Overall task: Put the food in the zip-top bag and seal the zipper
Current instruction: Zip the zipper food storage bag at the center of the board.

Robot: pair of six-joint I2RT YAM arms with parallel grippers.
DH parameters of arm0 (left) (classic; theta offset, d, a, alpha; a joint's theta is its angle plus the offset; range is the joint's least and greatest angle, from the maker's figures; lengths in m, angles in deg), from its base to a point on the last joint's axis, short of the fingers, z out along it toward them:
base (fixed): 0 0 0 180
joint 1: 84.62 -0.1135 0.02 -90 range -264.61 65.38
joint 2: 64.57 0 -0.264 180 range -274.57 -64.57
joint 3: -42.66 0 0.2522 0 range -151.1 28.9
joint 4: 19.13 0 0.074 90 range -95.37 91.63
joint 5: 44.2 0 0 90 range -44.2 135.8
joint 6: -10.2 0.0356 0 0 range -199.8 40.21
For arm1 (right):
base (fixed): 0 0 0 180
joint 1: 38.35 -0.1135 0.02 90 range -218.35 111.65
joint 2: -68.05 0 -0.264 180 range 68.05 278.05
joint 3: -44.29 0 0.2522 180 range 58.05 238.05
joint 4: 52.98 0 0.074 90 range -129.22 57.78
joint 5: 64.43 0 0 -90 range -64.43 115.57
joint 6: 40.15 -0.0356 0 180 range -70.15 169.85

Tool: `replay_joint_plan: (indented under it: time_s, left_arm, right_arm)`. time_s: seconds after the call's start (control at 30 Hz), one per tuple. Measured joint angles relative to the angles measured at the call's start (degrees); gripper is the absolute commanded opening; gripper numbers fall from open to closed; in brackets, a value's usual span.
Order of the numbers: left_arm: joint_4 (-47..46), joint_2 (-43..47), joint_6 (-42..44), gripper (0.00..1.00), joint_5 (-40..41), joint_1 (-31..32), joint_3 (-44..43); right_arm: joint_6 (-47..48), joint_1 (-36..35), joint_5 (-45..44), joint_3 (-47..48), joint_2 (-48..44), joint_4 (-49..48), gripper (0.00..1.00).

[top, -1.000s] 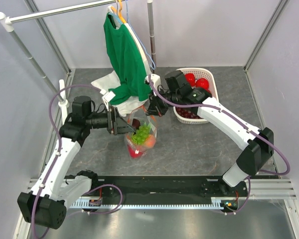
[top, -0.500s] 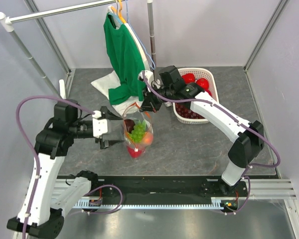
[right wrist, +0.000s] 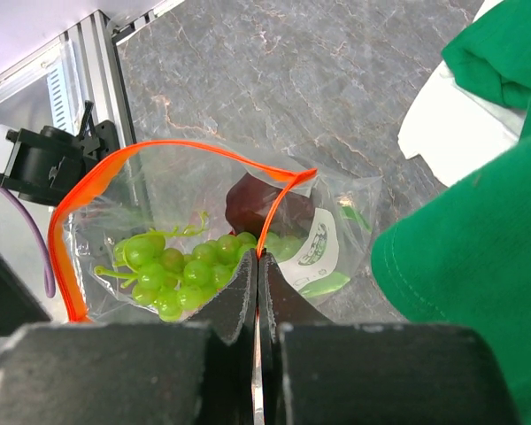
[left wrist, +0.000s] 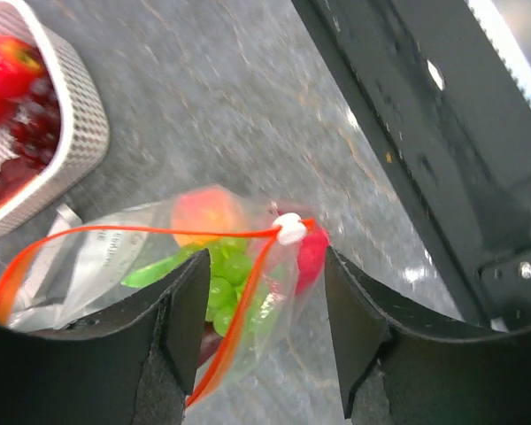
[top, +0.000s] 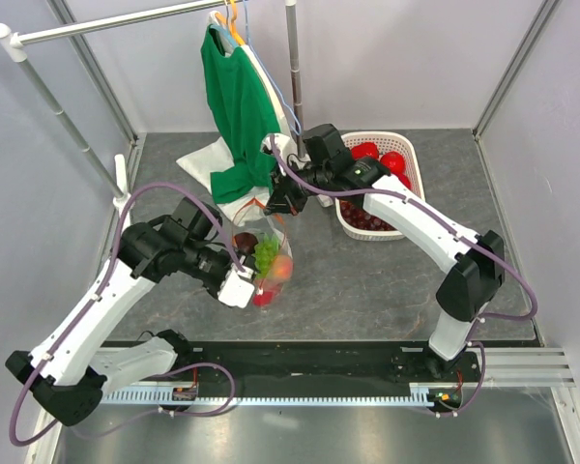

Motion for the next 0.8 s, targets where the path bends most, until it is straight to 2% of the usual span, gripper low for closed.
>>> replay_joint_plan:
  time_s: [0.3, 0.6, 0.73, 0.8]
  left_arm:
    - [1.27, -2.21, 3.72, 0.59, 8.15, 2.38, 0.92]
    - [0.59, -3.21, 4.20, 0.40, 11.41, 5.38, 1.49]
    - [0.63, -3.58, 4.22, 0.22, 13.03, 7.69, 2.21]
    - [0.55, -4.07, 4.17, 0.17, 13.18, 8.24, 2.21]
  right_arm:
    - [0.02, -0.83, 0.35, 1.09, 0.74, -0.02, 0.00]
    - [0.00, -1.55, 0.37, 1.60, 1.57, -0.04, 0.00]
    - [-0.02, -1.60, 0.35, 2.29, 1.95, -0.02, 0.00]
    - [-0.02, -1.60, 0.37, 2.67, 2.23, -0.02, 0.00]
